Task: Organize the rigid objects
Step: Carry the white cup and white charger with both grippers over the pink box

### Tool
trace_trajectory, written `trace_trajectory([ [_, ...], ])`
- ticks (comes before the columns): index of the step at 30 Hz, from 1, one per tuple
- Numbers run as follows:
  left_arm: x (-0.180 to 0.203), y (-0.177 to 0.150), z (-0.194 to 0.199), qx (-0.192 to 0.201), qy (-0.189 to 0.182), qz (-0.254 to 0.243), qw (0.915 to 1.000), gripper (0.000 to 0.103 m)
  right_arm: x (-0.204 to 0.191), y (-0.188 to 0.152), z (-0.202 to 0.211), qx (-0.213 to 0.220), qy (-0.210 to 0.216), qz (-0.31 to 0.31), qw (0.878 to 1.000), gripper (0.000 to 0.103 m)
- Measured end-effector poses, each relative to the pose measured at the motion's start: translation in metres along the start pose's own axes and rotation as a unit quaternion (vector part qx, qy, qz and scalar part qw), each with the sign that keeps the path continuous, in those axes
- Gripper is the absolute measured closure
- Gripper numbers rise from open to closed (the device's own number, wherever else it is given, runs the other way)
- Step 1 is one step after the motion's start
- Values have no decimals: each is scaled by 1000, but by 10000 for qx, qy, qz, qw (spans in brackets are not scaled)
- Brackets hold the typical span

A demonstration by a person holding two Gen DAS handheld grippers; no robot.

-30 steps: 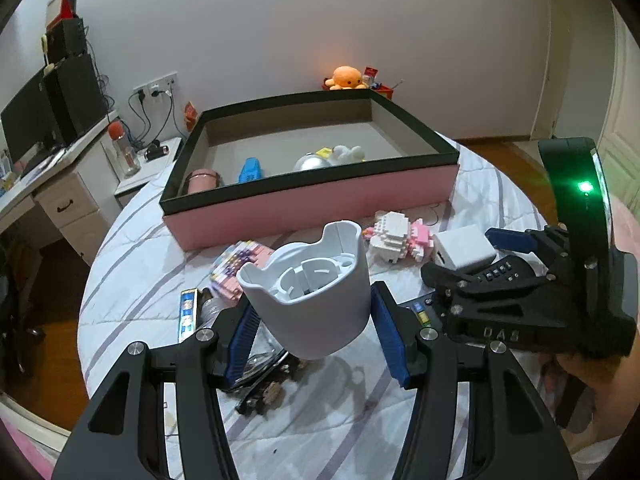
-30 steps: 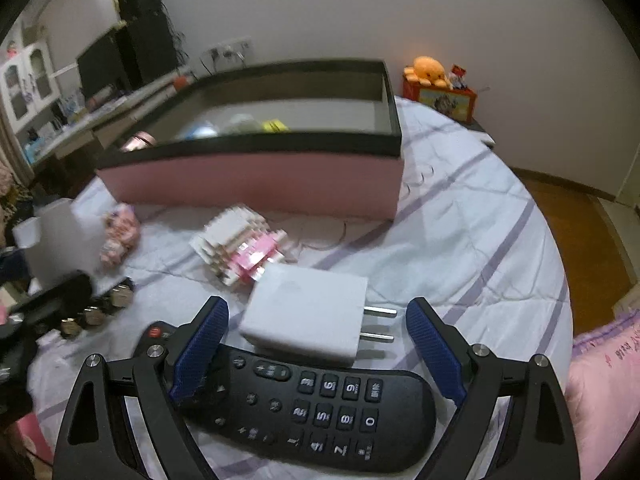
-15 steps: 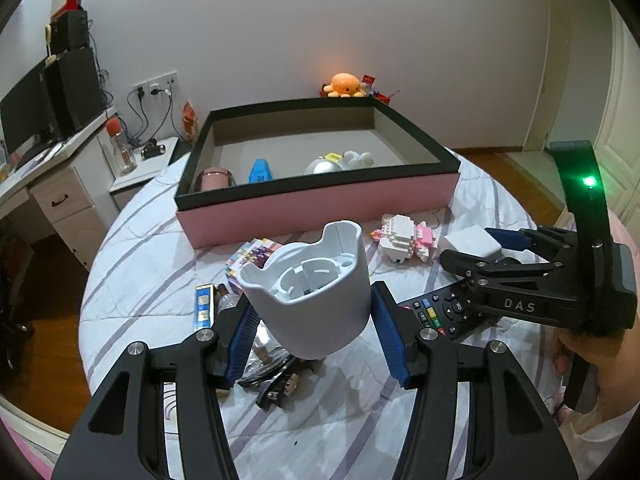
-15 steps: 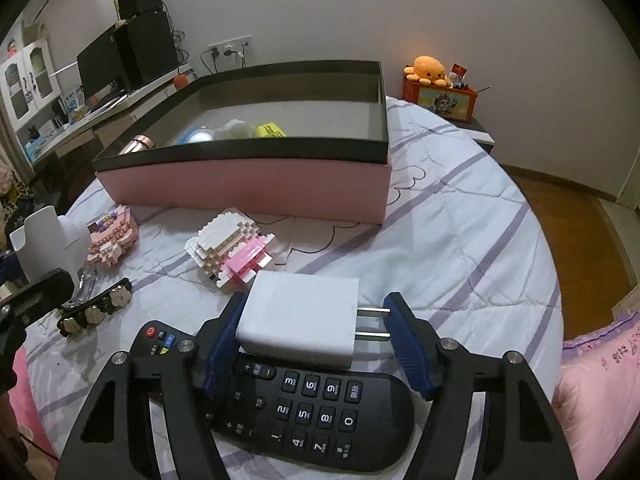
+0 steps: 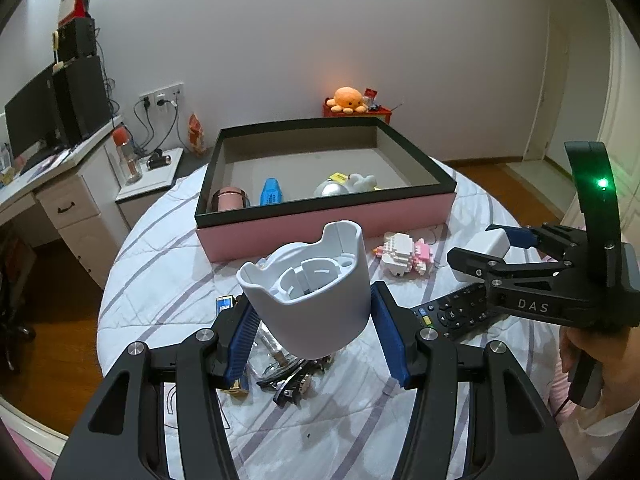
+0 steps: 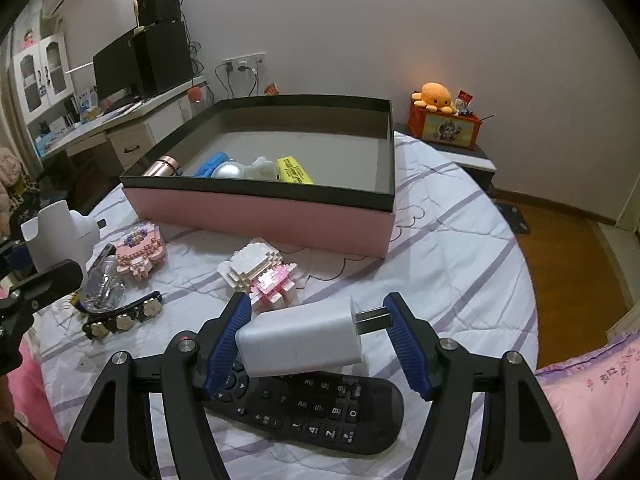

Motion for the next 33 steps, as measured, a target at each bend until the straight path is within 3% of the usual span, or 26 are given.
trace_trajectory([
  [11, 1, 33, 0, 247, -55, -46, 9997, 47, -9, 34, 17, 340, 130, 193, 9992, 33],
  [19, -9, 75, -30, 283, -237, -10, 9993, 47, -13, 79, 9, 572, 178, 437, 9972, 33],
  [27, -16, 115, -104, -89, -241, -180, 9995, 47, -7, 127, -50, 388, 285, 649, 9967, 33],
  [33, -22, 121, -166, -526, -156, -275, 9981, 47, 1, 136, -109, -51, 210, 855, 9961, 33],
])
Point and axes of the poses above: each gripper's, at about its wrist camera, not at the fingertips, and z roughly against the way its jaws point, x to its right, y to its top, the point moved 4 cm from there along -z, roughly the way its jaws point, and after that the axes turned 8 degrees about x, right-handed, at the moved point
